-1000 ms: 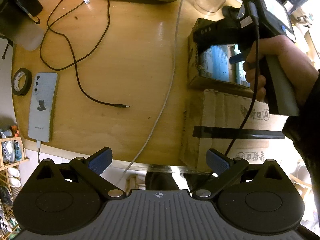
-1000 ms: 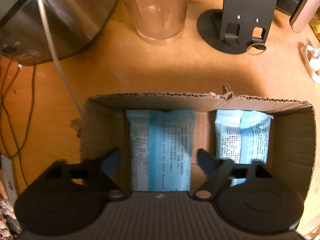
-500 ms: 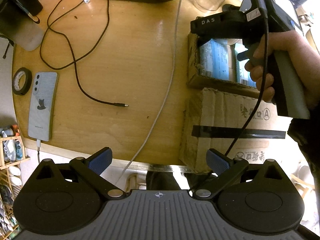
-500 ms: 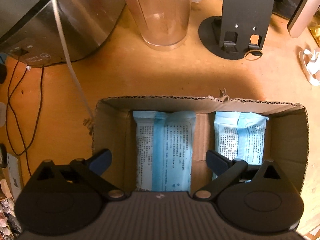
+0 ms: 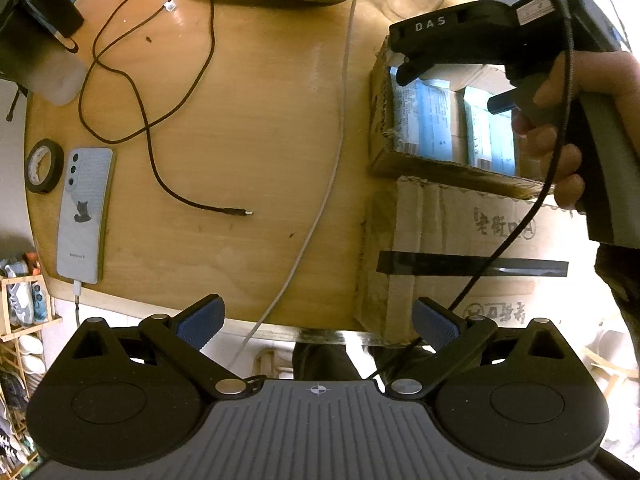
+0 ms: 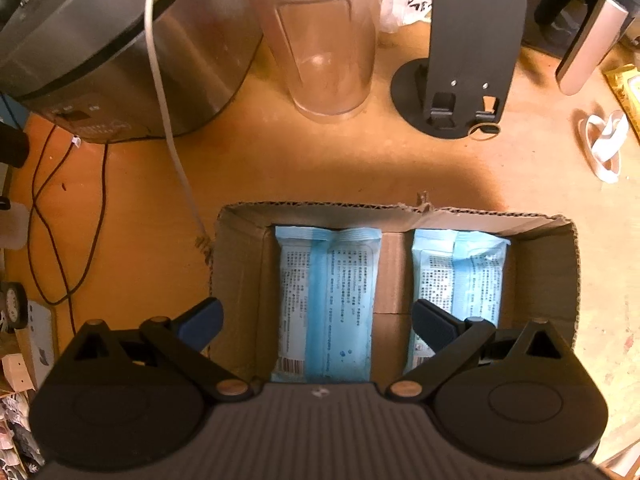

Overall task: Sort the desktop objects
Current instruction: 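Raise the open right gripper up out of the box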

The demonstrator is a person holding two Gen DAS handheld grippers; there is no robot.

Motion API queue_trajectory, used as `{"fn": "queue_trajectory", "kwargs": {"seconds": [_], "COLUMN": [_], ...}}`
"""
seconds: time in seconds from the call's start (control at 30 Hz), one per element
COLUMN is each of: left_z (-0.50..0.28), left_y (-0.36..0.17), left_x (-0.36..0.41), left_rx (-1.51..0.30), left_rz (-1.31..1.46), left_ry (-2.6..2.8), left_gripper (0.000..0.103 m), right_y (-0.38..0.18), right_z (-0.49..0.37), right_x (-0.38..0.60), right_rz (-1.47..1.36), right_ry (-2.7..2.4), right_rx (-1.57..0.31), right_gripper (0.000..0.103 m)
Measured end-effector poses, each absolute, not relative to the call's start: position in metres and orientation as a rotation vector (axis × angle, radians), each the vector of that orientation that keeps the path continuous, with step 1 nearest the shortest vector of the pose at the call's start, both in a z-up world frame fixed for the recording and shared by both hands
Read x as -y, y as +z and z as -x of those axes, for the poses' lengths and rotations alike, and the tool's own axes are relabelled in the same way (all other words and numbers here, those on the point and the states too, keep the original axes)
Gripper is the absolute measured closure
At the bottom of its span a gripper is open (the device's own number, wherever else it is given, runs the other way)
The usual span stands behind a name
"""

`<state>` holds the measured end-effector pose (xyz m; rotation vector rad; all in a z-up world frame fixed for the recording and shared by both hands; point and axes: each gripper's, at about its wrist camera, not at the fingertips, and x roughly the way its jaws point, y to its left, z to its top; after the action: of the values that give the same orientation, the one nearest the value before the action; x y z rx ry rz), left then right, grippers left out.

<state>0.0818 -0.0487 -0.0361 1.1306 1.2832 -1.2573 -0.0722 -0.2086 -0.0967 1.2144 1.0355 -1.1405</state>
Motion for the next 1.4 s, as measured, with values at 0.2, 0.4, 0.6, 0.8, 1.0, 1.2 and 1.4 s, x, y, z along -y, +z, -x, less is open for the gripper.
{"fn": "queue_trajectory", "kwargs": {"seconds": [0.2,0.4,0.6,0.8,1.0,1.2,1.4], "left_z": [-0.08,-0.077,-0.073,-0.07,-0.068,-0.064,-0.06], "left_y": [-0.034,-0.031,-0.028,-0.026,-0.025,-0.023,-0.022], "left_x": [0.047,0.045,0.042,0.038,0.037,0.035,0.034], "left_rx": [-1.279,-1.273,-1.266,-1.263,-1.262,-1.258,-1.254], "left_rz": [-1.125,-1.121,-1.119,-1.118,-1.116,-1.116,-1.118], "left_ry": [-1.259,-1.263,-1.267,-1.266,-1.261,-1.261,-1.263], "left_gripper": [0.0,0.0,0.0,0.0,0.0,0.0,0.0], "right_y": [-0.084,-0.075,-0.071,-0.068,-0.064,-0.065,-0.067], "right_z": [0.077,0.081,0.088,0.1,0.116,0.134,0.151], "right_x": [0.209,0.208,0.207,0.206,0.204,0.203,0.198], "right_rz": [-1.205,-1.197,-1.195,-1.198,-1.197,-1.201,-1.203], "right_ry": [-1.157,-1.177,-1.176,-1.183,-1.199,-1.216,-1.233], "right_rx": [-1.029,-1.037,-1.031,-1.022,-1.016,-1.015,-1.027], "right_gripper": [0.0,0.0,0.0,0.0,0.0,0.0,0.0]}}
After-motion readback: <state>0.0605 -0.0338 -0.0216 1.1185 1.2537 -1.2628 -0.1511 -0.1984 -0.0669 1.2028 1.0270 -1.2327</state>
